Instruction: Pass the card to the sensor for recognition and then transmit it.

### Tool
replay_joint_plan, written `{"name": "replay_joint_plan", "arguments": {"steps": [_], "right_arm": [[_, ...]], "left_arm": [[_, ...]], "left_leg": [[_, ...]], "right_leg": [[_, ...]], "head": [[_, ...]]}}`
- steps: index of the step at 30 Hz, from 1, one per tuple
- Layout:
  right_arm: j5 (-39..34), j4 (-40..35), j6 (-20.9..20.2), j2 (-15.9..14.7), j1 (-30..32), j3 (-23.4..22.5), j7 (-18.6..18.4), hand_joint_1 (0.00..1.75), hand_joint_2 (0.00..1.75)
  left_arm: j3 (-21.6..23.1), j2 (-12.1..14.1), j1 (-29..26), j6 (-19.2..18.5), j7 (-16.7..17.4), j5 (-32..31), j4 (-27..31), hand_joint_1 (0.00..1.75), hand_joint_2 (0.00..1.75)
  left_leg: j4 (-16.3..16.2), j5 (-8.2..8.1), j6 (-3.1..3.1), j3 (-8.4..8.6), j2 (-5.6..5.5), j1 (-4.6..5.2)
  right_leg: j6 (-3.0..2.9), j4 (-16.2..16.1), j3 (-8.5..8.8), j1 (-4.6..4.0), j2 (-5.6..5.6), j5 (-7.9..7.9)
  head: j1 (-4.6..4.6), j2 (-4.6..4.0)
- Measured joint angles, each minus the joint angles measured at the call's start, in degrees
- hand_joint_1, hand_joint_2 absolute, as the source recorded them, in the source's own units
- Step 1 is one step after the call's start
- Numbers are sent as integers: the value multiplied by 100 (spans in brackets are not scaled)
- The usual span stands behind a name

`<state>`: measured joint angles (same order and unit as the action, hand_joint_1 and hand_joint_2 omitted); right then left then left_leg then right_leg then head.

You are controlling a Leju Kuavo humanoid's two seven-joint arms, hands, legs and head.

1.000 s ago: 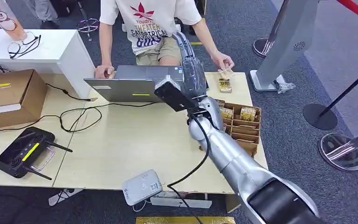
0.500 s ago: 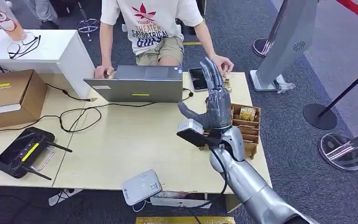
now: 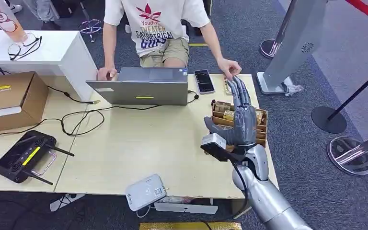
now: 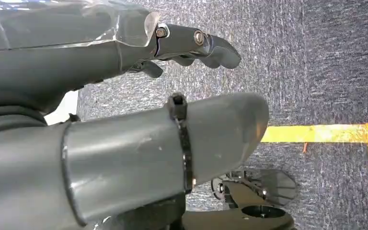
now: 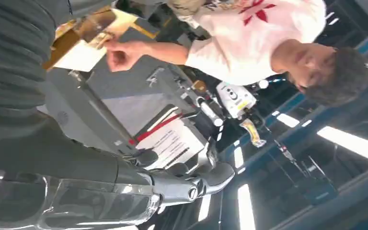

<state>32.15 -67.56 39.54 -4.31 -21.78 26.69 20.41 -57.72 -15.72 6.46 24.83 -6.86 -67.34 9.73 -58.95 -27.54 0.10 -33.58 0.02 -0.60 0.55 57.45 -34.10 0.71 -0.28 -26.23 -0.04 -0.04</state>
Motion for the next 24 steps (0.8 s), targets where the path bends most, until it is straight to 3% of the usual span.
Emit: {"name": "replay_joint_plan", "arguments": {"steps": [9, 15, 24], "right_arm": [[767, -221, 0, -111, 889, -439, -358, 51, 175], [903, -238, 0, -142, 1119, -627, -468, 40, 175], [1058, -422, 2, -199, 1521, -918, -638, 40, 175]], "left_arm": [[-114, -4, -13, 68, -37, 111, 0, 0, 0], [-199, -9, -12, 85, -50, 188, 0, 0, 0], [-243, -11, -12, 96, -59, 140, 0, 0, 0]], "left_leg": [[0, -8, -11, -5, -2, 1], [0, -8, -11, -3, -1, 1], [0, -9, -12, -4, 0, 1]], "right_leg": [[5, 0, -1, 1, -3, -5], [5, 0, 0, 1, -2, -5], [5, 0, -1, 1, -2, -5]], "head": [[0, 0], [0, 0], [0, 0]]}}
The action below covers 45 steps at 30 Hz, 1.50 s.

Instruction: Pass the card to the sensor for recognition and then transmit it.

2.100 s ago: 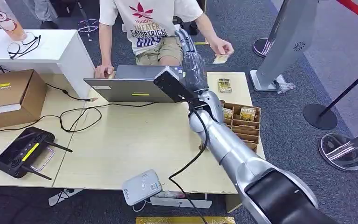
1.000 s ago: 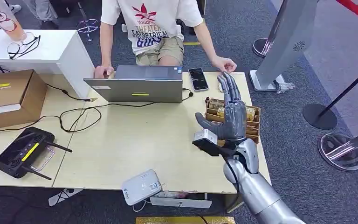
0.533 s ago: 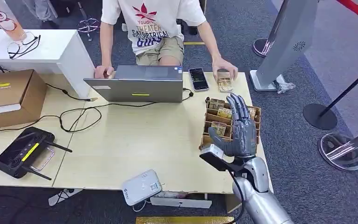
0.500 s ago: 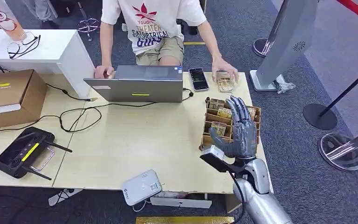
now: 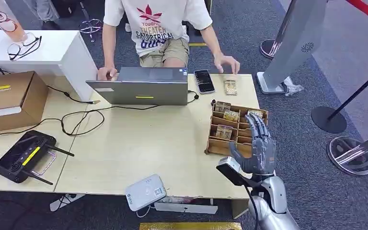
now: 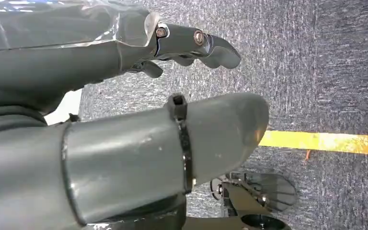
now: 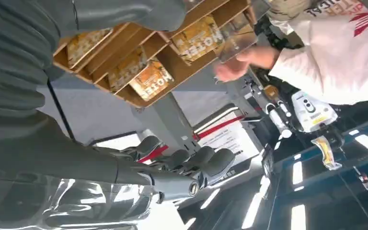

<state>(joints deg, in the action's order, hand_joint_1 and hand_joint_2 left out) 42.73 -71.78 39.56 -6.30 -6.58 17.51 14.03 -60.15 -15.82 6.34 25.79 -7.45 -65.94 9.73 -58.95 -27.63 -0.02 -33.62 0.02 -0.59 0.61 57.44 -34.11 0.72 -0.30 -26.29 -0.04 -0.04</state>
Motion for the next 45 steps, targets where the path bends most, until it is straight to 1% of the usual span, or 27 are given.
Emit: {"name": "replay_joint_plan", "arguments": {"steps": [2, 4, 7, 8, 12, 13, 14, 17, 19, 20, 24, 26, 35, 39, 41, 43, 44, 45], "right_arm": [[48, -44, 0, -7, 80, -83, -20, 47, 175], [140, -66, 0, -11, 145, -160, -39, 51, 175], [251, -96, 2, -11, 250, -306, -70, 47, 175], [273, -105, 2, -11, 286, -354, -81, 52, 175], [341, -133, 2, -13, 406, -535, -98, 56, 175], [341, -138, 2, -13, 432, -568, -98, 63, 175], [341, -140, 2, -13, 457, -601, -98, 61, 175], [367, -140, 2, -13, 520, -682, -116, 68, 175], [431, -140, 2, -15, 548, -712, -138, 68, 175], [437, -140, 2, -15, 561, -723, -140, 66, 175], [435, -131, 0, -13, 575, -734, -140, 70, 175], [430, -107, -2, -13, 569, -734, -140, 63, 175], [330, 188, -4, -13, 334, -673, -76, 65, 175], [319, 352, -9, 0, 180, -614, -50, 70, 175], [319, 446, -9, 2, 117, -581, -46, 75, 175], [319, 557, -4, 2, 46, -540, -35, 75, 175], [319, 610, -2, 2, 9, -527, -35, 80, 175], [308, 669, -2, 2, -26, -511, -33, 80, 175]], "left_arm": [[0, 0, 0, 0, -11, -15, 0, 0, 0], [0, -2, 0, -2, -22, -39, 0, 0, 0], [0, 0, 0, -7, -26, -74, 0, 0, 0], [0, 0, 0, -11, -26, -74, 0, 0, 0], [0, 0, 0, -13, -31, -98, 0, 0, 0], [0, 0, 0, -13, -35, -103, 0, 0, 0], [0, 0, 0, -13, -39, -107, 0, 0, 0], [0, 0, 0, -11, -48, -109, 0, 0, 0], [0, 0, 0, -11, -57, -109, 0, 0, 0], [0, 0, 0, -11, -63, -109, 0, 0, 0], [0, 0, 0, -13, -79, -107, 0, 0, 0], [0, 0, 0, -13, -87, -107, 0, 0, 0], [0, 0, 0, -11, -142, -98, 0, 0, 0], [0, 0, 0, -11, -164, -72, 0, 0, 0], [0, 0, 0, -9, -168, -65, 0, 0, 0], [-2, 0, 0, -7, -181, -50, 0, 0, 0], [-2, 0, 0, -7, -186, -39, 0, 0, 0], [-4, 0, 0, -5, -199, -31, 0, 0, 0]], "left_leg": [[0, 0, 0, 0, 0, 0], [0, 0, 0, 0, 0, 0], [0, 0, -1, 0, 0, 0], [0, 0, 0, 0, 0, 0], [0, 0, 0, 0, 0, 0], [0, 0, 0, 0, 0, 0], [0, 0, -1, 0, 0, 0], [0, 0, -1, 0, 0, 0], [0, 0, -1, 0, 1, 0], [0, 0, -1, 0, 1, 0], [0, 0, -1, 0, 1, 0], [0, 0, -1, -1, 0, 0], [0, 0, -1, -2, 0, 0], [0, 0, -1, -2, 0, 0], [0, 0, -1, -2, 0, 0], [0, 0, -1, -2, 0, 0], [0, 0, -1, -2, 0, 0], [0, 0, -1, -3, 0, 0]], "right_leg": [[3, 0, 0, 0, 0, -2], [3, 0, 0, 0, 0, -2], [3, 0, 1, 0, 0, -2], [3, 0, 1, 0, 0, -2], [3, 0, 1, 0, 0, -2], [3, 0, 1, 0, 0, -2], [3, 0, 1, 0, 0, -2], [3, 0, 1, 0, 0, -2], [3, 0, 0, 0, 1, -2], [3, 0, 1, 0, 1, -2], [3, 0, 1, 0, 1, -2], [3, 0, 1, 0, 0, -2], [3, 0, 2, 0, 0, -2], [3, 0, 2, 0, 0, -2], [3, 0, 2, 0, 0, -2], [3, 0, 2, 0, 0, -2], [3, 0, 2, 0, 0, -2], [3, 0, 2, 0, -1, -2]], "head": [[0, 0], [-2, 0], [-2, 0], [-2, 0], [0, 0], [-2, 0], [0, 0], [0, 0], [0, 0], [-2, 0], [-2, 0], [0, 0], [0, 0], [-2, 0], [0, 0], [-2, 0], [0, 0], [-2, 0]]}}
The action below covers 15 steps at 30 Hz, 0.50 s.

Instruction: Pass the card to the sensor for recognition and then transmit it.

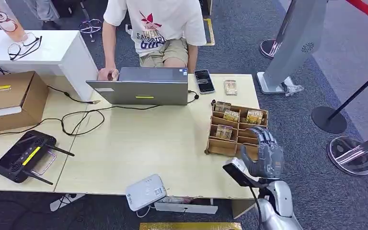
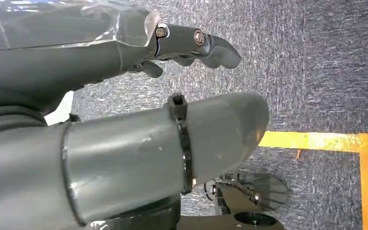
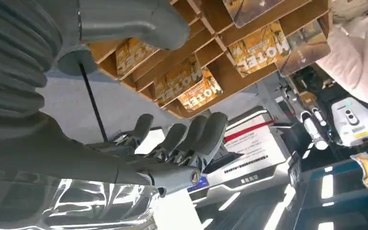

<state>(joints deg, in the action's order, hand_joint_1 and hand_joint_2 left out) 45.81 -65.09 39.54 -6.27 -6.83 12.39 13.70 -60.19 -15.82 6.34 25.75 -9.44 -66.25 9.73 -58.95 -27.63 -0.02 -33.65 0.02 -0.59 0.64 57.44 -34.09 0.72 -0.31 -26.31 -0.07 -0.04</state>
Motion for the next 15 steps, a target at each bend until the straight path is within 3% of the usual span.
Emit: {"name": "replay_joint_plan", "arguments": {"steps": [10, 11, 15], "right_arm": [[17, 346, 0, 15, -197, 13, 70, 84, 175], [19, 363, 0, 15, -203, 13, 72, 96, 175], [22, 424, 2, 24, -212, 13, 83, 89, 175]], "left_arm": [[-44, 2, -9, 7, -70, 61, 0, 0, 0], [-44, 2, -11, 7, -74, 63, 0, 0, 0], [-50, 4, -16, 7, -88, 63, 0, 0, 0]], "left_leg": [[0, 0, 0, 0, -1, 0], [0, 0, 0, 0, -1, 0], [0, 0, 0, 0, -1, 0]], "right_leg": [[0, 0, 0, 0, -1, 0], [0, 0, 0, 0, -1, 0], [0, 0, 0, 0, -1, 0]], "head": [[2, 0], [2, 0], [2, 0]]}}
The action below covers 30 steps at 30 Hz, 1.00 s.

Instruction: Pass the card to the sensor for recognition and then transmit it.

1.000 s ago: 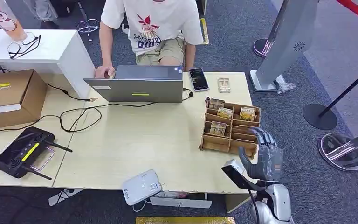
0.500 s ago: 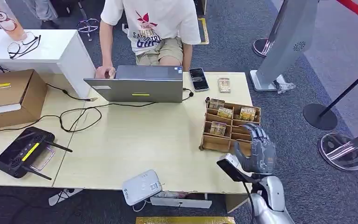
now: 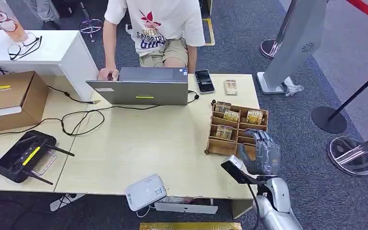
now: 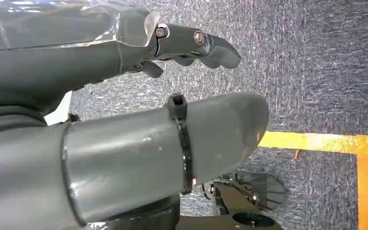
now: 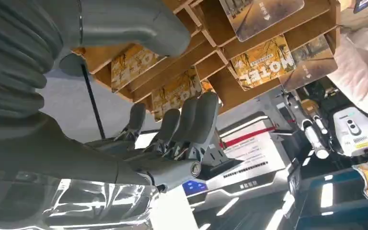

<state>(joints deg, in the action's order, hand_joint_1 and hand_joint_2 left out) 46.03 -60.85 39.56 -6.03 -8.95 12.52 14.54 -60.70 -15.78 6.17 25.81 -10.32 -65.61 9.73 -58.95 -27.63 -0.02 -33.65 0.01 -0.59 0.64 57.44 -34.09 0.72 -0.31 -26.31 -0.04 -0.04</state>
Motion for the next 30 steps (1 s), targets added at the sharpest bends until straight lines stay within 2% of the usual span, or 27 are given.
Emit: {"name": "replay_joint_plan", "arguments": {"steps": [10, 17, 30], "right_arm": [[-11, 103, 0, 4, -10, -9, 61, 94, 175], [-11, 151, 2, 5, -11, -26, 76, 105, 175], [11, 168, 2, 7, -2, -63, 29, 91, 175]], "left_arm": [[-37, 4, -7, 13, -28, -2, 0, 0, 0], [-52, 4, -7, 24, -52, -4, 0, 0, 0], [-87, 4, -9, 37, -66, -28, 0, 0, 0]], "left_leg": [[0, 0, 0, 0, 0, 0], [0, 0, 0, 0, 0, 0], [0, 0, 0, 1, 0, 0]], "right_leg": [[0, 0, 0, 0, 0, 0], [0, 0, 0, 0, 0, 0], [0, 0, 0, 0, 0, 0]], "head": [[0, 0], [-2, 0], [0, 0]]}}
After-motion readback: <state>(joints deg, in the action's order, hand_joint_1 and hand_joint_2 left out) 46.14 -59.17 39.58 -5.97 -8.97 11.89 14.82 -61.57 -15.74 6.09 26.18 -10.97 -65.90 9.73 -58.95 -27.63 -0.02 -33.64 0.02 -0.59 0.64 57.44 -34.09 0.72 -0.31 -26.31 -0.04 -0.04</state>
